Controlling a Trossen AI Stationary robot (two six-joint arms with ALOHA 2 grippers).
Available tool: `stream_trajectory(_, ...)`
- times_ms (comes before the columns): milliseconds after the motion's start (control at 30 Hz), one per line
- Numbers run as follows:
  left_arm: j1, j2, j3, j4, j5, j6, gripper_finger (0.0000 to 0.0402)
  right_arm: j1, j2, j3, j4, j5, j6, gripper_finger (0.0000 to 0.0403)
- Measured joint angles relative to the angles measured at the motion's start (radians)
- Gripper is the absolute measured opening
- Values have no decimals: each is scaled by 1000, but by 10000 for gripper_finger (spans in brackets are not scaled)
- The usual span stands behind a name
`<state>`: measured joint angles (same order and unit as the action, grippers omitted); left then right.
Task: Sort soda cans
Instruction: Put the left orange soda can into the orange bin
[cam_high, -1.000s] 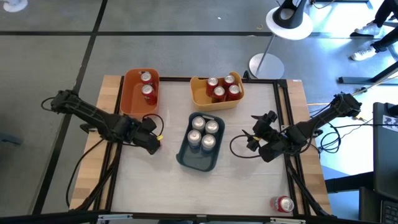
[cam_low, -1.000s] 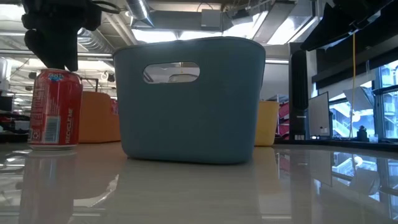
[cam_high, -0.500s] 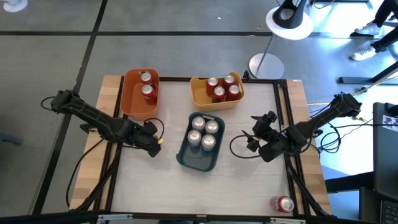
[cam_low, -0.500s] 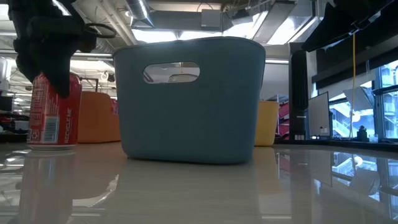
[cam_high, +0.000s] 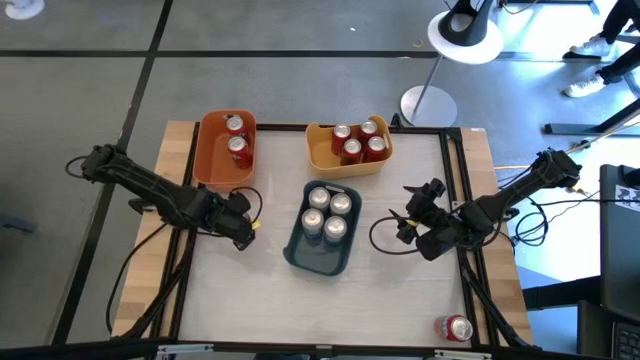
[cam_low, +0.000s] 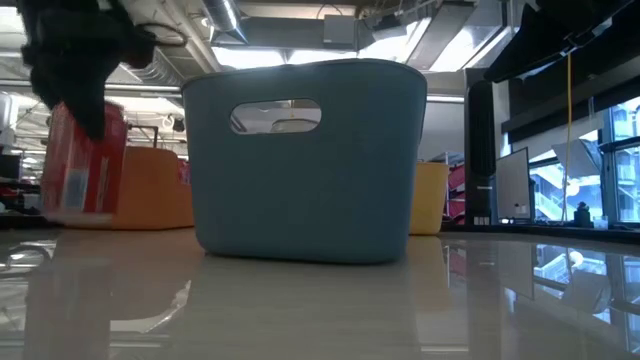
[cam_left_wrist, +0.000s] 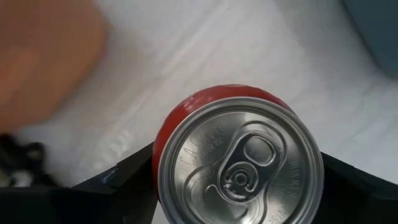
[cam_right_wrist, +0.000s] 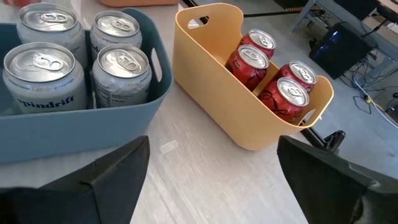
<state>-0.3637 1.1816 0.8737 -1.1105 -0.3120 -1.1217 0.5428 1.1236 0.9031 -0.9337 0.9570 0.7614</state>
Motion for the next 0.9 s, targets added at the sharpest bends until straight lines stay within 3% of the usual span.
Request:
stream_trajectory(200,20,-6,188,-196,-134,25,293,0,0,0,1,64,-1,353)
stream_trajectory(400,62,-26,354,-285,-387,110,293,0,0,0,3,135,-2,353)
stream_trajectory(600,203,-78,428,-441,-664,108,297,0,0,0,31,161,-1,353)
stream_trajectory(900,516,-113,419,-438,-701,220,300,0,0,0,39,161,-1,353)
